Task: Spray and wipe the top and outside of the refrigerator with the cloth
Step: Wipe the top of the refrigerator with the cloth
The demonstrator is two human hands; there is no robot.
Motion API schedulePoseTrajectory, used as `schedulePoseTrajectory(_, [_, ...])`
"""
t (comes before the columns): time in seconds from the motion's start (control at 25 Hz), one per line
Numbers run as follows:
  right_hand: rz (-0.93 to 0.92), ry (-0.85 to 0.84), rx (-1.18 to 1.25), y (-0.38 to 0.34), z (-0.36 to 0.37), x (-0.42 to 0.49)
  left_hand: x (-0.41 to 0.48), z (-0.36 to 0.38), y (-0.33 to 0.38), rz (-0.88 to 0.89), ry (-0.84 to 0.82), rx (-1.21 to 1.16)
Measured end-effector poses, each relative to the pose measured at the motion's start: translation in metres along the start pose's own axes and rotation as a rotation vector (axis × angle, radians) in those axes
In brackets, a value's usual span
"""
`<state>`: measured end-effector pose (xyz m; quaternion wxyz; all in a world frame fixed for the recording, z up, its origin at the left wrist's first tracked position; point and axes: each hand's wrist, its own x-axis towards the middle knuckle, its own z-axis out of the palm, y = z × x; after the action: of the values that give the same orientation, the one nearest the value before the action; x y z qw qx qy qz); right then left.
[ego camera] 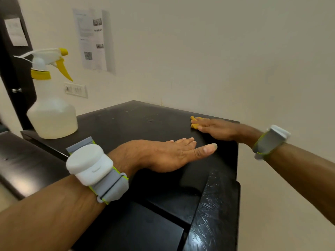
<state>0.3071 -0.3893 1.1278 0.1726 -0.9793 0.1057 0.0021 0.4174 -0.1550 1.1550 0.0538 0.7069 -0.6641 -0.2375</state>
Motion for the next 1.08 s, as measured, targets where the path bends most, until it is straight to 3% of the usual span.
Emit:
schedulePoseTrajectory(0.24, [-0.093,-0.025,0.037,-0.03,0.004,-0.015,-0.003,-0.003,0.002,0.002,0.021,0.077])
schedulePoseTrajectory(0.4, [-0.012,0.009,-0.056,-0.011,0.002,0.025,-0.002,-0.009,-0.001,-0.016,-0.065,0.144])
schedulePoseTrajectory(0.72, [-0.019,-0.02,0.044,-0.038,0.006,0.03,-0.012,-0.035,-0.057,-0.094,-0.07,0.222])
schedulePoseTrajectory(0.88, [0.159,0.046,-0.053,-0.033,0.001,0.078,-0.013,-0.043,-0.077,-0.081,-0.064,0.225])
schedulePoseTrajectory(1.08, [-0.063,0.0,0.041,-0.06,0.014,0.076,-0.007,-0.045,-0.089,-0.05,-0.166,0.275])
